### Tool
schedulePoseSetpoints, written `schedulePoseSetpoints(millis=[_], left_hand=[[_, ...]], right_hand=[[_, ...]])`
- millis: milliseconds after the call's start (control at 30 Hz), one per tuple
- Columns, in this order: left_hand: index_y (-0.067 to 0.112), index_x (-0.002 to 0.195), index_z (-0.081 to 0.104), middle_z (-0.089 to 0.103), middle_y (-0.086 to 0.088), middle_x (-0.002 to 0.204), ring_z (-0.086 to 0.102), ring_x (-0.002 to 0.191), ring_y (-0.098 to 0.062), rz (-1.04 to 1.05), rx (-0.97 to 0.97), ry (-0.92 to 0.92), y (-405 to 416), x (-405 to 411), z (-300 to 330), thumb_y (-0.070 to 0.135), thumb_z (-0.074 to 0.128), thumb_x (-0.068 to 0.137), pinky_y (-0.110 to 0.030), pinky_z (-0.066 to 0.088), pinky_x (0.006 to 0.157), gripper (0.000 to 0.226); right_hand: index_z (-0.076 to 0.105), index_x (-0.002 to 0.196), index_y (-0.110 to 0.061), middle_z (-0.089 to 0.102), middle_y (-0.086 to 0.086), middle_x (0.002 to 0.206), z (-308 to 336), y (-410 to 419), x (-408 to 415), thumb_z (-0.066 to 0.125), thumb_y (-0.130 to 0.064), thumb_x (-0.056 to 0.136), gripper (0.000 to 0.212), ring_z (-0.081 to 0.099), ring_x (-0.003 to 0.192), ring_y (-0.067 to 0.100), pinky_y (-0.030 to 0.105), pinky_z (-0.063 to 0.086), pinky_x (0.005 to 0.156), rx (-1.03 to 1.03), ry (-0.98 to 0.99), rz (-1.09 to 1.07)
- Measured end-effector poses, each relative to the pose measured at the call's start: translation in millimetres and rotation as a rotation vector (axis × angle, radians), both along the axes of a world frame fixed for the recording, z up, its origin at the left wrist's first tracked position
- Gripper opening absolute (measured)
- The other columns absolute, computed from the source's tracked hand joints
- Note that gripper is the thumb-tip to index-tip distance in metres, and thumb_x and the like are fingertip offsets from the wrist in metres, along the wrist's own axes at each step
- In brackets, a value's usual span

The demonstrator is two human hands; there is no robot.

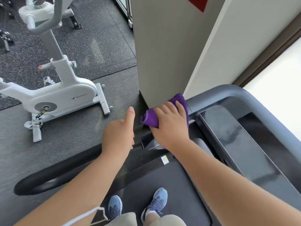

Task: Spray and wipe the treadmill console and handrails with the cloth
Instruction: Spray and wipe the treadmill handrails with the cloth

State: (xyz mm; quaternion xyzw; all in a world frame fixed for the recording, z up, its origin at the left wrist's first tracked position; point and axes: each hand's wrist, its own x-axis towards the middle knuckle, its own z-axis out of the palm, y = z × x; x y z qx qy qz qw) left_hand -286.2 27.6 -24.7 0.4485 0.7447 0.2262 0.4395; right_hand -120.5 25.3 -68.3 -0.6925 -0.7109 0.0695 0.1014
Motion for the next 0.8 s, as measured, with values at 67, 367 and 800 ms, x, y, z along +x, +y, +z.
schedulePoseSetpoints(millis=[67,367,800], left_hand=[[0.011,0.051,0.055,0.058,-0.006,0.043,0.065,0.052,-0.034,0.030,0.010,-0.016,2,1,-4,0.080,0.041,0.089,-0.059,0.063,0.082,0.080],[0.008,0.054,0.049,0.060,-0.007,0.048,0.064,0.050,-0.029,0.065,0.004,0.001,-2,-3,1,0.073,0.047,0.097,-0.049,0.063,0.077,0.078],[0.006,0.057,0.055,0.063,-0.010,0.049,0.073,0.059,-0.040,-0.007,0.004,0.076,-6,16,5,0.074,0.043,0.098,-0.054,0.064,0.080,0.080]], right_hand=[[0.068,0.114,-0.020,0.068,-0.004,0.119,-7,-14,-24,0.049,-0.042,0.079,0.045,0.054,0.128,0.027,0.049,0.022,0.124,0.019,0.011,0.126],[0.069,0.111,-0.018,0.069,0.003,0.122,4,39,127,0.043,-0.049,0.091,0.045,0.053,0.129,0.029,0.046,0.026,0.122,0.121,0.081,-0.253],[0.067,0.123,-0.024,0.068,-0.009,0.126,-13,3,39,0.059,-0.042,0.086,0.042,0.056,0.130,0.023,0.044,0.029,0.120,0.149,0.103,0.157]])
